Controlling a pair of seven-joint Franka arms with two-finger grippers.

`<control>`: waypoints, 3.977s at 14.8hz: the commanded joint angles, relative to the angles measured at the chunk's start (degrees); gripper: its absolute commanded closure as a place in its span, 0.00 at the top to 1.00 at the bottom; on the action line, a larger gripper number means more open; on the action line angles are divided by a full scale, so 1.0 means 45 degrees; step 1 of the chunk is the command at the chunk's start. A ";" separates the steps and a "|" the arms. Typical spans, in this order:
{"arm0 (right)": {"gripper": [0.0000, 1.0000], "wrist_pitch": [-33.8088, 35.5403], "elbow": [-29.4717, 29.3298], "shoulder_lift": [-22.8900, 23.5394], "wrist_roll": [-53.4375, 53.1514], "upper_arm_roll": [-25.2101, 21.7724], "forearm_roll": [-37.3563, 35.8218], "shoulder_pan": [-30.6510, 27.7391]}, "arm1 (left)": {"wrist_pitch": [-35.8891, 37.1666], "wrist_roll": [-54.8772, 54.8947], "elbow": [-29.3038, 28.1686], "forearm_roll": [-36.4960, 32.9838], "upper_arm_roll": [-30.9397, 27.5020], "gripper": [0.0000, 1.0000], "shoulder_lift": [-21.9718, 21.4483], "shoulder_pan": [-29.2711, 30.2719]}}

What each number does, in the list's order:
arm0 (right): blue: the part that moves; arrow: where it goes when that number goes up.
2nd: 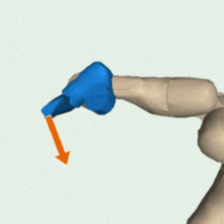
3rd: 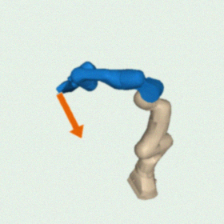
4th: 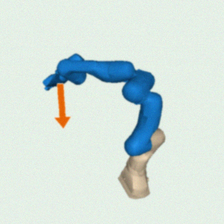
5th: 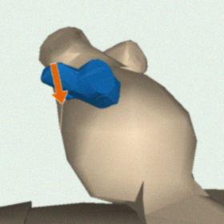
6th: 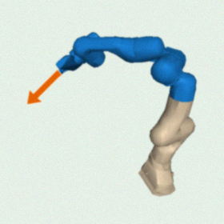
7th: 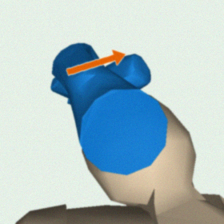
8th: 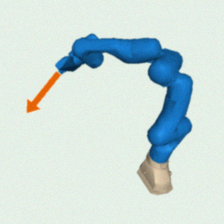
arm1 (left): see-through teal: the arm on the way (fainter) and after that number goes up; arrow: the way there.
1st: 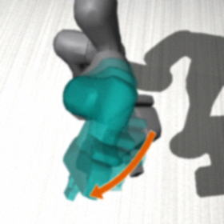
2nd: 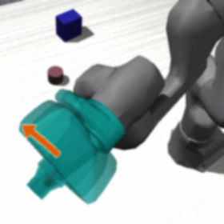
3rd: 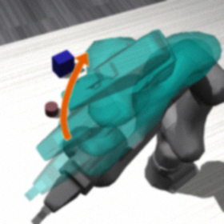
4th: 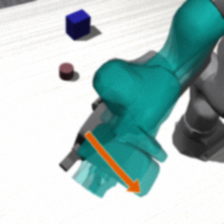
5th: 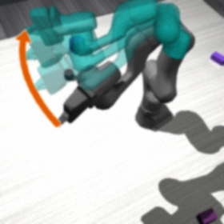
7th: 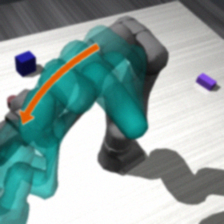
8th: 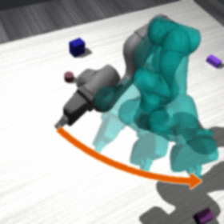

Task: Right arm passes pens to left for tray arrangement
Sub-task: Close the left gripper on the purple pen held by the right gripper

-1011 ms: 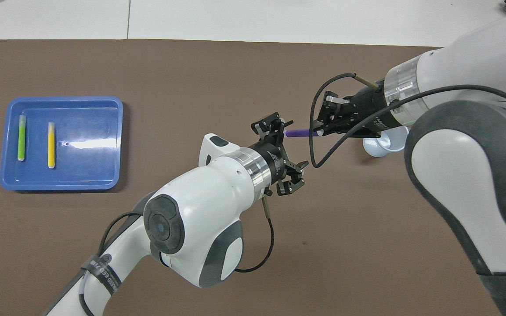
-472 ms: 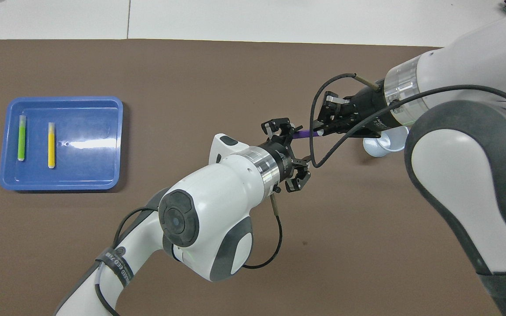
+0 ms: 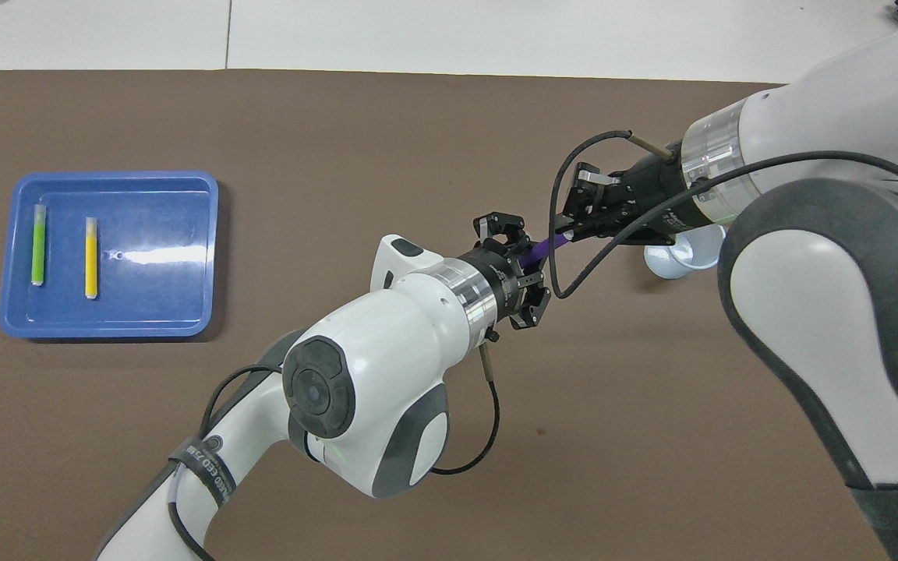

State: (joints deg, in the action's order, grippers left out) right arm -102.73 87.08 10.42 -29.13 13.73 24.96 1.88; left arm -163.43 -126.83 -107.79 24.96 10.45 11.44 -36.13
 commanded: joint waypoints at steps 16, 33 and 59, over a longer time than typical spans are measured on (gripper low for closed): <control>0.13 -0.0317 0.0200 -0.0108 0.0008 0.0054 0.0275 -0.0106 | 0.2450 0.0782 0.0810 -0.0312 -0.0153 0.47 -0.0042 0.0293; 0.13 -0.0297 0.0200 -0.0108 0.0067 0.0054 0.0275 -0.0126 | 0.3077 0.0840 0.1279 -0.0293 -0.0173 0.61 -0.0061 0.0528; 0.14 -0.0317 0.0180 -0.0088 0.0048 0.0035 0.0275 -0.0106 | 0.2413 0.0801 0.0986 -0.0293 -0.0173 0.00 -0.0061 0.0313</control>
State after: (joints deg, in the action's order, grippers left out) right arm -102.75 87.22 10.37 -29.13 13.65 25.17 1.86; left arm -151.84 -123.39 -102.51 24.17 9.71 11.51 -34.13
